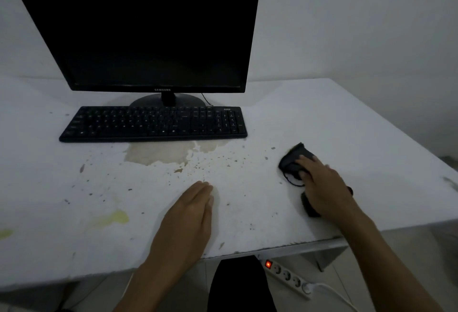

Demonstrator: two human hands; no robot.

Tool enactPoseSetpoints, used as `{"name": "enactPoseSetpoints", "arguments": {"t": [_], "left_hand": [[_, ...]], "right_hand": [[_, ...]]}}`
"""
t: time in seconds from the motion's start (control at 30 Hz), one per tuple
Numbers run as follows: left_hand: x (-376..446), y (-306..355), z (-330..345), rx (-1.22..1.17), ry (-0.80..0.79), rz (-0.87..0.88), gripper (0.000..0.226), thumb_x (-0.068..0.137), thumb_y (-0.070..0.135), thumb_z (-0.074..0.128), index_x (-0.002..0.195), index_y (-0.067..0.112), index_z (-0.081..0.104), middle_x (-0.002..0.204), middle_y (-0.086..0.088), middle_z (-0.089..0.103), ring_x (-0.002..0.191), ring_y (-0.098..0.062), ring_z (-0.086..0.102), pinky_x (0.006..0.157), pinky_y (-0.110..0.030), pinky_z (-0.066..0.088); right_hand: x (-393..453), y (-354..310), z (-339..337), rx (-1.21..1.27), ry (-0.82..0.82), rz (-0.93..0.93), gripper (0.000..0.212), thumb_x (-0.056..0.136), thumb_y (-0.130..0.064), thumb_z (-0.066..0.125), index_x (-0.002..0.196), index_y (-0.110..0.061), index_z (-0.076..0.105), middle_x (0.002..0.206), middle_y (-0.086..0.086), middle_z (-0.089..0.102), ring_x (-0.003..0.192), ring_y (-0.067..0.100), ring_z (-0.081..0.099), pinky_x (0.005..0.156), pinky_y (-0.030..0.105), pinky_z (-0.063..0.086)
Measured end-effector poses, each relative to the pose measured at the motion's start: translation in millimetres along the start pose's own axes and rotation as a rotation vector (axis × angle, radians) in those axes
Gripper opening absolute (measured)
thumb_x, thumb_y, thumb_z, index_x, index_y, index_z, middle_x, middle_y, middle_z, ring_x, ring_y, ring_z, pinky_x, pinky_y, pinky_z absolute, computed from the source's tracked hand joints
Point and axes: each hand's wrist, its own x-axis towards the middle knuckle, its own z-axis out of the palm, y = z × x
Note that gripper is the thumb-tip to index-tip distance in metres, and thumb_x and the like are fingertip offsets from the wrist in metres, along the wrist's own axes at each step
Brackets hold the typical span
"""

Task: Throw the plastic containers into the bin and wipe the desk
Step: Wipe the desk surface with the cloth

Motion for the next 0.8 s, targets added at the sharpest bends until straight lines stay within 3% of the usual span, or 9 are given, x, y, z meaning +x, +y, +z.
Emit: {"name": "enactPoseSetpoints", "arguments": {"t": [0.1,0.27,0.33,0.4,0.47,0.53,0.67,0.73,0.8], "left_hand": [[-1.3,1.6,0.7,0.036,-0.007,0.016,0.060,0.090,0.041,0.018,0.137,0.013,0.042,0.145,0.003,0.039,0.132,-0.002,0.031,0.109,-0.014,0.001],[-1.0,-0.4,1.6,0.029,-0.018,-0.020,0.058,0.088,0.034,0.022,0.140,0.012,0.037,0.147,0.000,0.036,0.136,-0.012,0.032,0.109,-0.018,-0.001],[-0.9,-0.8,1.1,0.035,-0.017,-0.015,0.058,0.088,0.034,0.022,0.140,0.013,0.036,0.146,0.003,0.034,0.135,-0.007,0.030,0.109,-0.017,-0.001],[-0.7,-0.7,2.5,0.031,-0.008,-0.011,0.059,0.088,0.034,0.020,0.141,0.015,0.034,0.147,0.007,0.032,0.135,-0.003,0.026,0.107,-0.011,-0.005],[-0.5,-1.8,3.4,0.036,-0.010,-0.018,0.058,0.088,0.033,0.020,0.141,0.016,0.035,0.148,0.005,0.032,0.137,-0.006,0.028,0.108,-0.014,-0.007],[-0.1,-0.8,3.6,0.060,-0.024,-0.011,0.057,0.089,0.033,0.021,0.141,0.016,0.035,0.148,0.005,0.033,0.137,-0.007,0.028,0.108,-0.013,-0.006],[-0.2,-0.5,1.4,0.051,-0.024,-0.015,0.059,0.088,0.034,0.018,0.142,0.016,0.032,0.149,0.005,0.031,0.138,-0.007,0.026,0.105,-0.009,-0.008],[0.5,0.1,-0.6,0.042,-0.035,-0.045,0.058,0.088,0.033,0.020,0.141,0.014,0.035,0.147,0.003,0.034,0.137,-0.010,0.030,0.108,-0.015,-0.008],[0.3,-0.1,0.3,0.086,-0.073,-0.054,0.052,0.091,0.030,0.027,0.134,0.008,0.047,0.140,-0.003,0.046,0.129,-0.017,0.045,0.111,-0.036,0.008]], "right_hand": [[17.0,-35.5,18.8,0.014,-0.019,-0.069,0.040,0.097,-0.012,0.038,0.137,-0.014,0.044,0.146,0.015,0.037,0.137,0.031,0.029,0.107,0.037,0.029],[-8.2,-76.5,41.5,-0.031,-0.145,-0.415,0.042,0.096,-0.011,0.039,0.137,-0.017,0.043,0.150,-0.002,0.032,0.142,0.022,0.017,0.115,0.036,0.012],[-26.9,-57.1,34.3,0.003,-0.123,-0.465,0.041,0.093,-0.009,0.042,0.133,-0.017,0.049,0.147,-0.004,0.038,0.141,0.016,0.021,0.116,0.040,0.018],[-35.3,-26.0,20.8,0.015,-0.064,-0.428,0.041,0.087,-0.011,0.044,0.126,-0.017,0.056,0.140,-0.007,0.046,0.136,0.010,0.029,0.112,0.045,0.029],[-28.4,-2.8,8.2,-0.031,-0.028,-0.299,0.038,0.093,-0.014,0.040,0.127,-0.022,0.054,0.142,-0.013,0.042,0.138,0.007,0.025,0.114,0.043,0.025],[-14.2,4.5,3.9,-0.059,-0.006,-0.175,0.038,0.097,-0.014,0.040,0.133,-0.022,0.047,0.146,-0.010,0.036,0.142,0.012,0.019,0.117,0.039,0.016],[15.8,-33.5,24.1,-0.063,-0.038,-0.141,0.040,0.096,-0.013,0.040,0.136,-0.017,0.044,0.151,0.000,0.032,0.141,0.025,0.020,0.113,0.038,0.021],[14.4,-61.1,34.8,-0.039,-0.068,-0.211,0.038,0.096,-0.015,0.041,0.134,-0.017,0.046,0.150,0.001,0.034,0.138,0.029,0.026,0.110,0.041,0.027],[-0.2,-77.8,43.4,-0.044,-0.097,-0.347,0.038,0.097,-0.016,0.039,0.134,-0.018,0.047,0.149,0.000,0.035,0.138,0.028,0.026,0.111,0.041,0.026]]}}
